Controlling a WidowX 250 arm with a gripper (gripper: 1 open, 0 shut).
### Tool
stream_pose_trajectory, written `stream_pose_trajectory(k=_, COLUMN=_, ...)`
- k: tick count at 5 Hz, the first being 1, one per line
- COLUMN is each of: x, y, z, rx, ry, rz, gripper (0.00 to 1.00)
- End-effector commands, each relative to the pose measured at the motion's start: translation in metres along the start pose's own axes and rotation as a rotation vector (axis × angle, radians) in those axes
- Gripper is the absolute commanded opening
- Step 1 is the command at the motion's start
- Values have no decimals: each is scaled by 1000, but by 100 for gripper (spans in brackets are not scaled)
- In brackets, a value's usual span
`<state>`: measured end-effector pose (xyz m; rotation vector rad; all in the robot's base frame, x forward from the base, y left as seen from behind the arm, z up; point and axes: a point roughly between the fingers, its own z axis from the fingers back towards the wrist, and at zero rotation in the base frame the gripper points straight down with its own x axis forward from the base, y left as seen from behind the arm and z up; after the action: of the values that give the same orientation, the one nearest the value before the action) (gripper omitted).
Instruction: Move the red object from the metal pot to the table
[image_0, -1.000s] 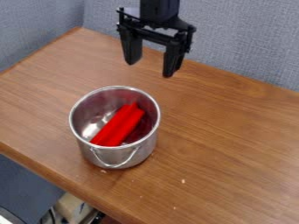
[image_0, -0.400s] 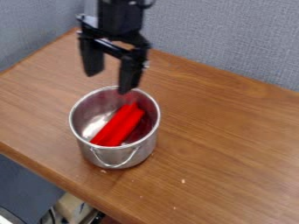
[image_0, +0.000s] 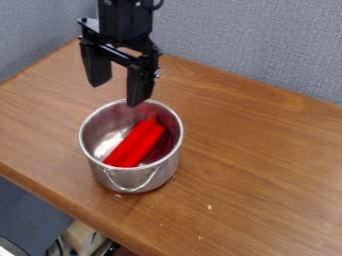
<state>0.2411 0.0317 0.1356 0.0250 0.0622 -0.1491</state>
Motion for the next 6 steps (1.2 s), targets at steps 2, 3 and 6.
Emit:
stream_pose_trajectory(k=2, x=-1, y=-18, z=21, rx=-4, ry=-30, rz=97, gripper=100)
stream_pose_trajectory(k=3, x=-5, y=-30, z=28, rx=-5, ry=-36, rz=143, gripper=100)
stream_pose_trajectory(k=6, x=-15, y=-26, z=-13, rx=39, ry=-56, rz=75, gripper=100)
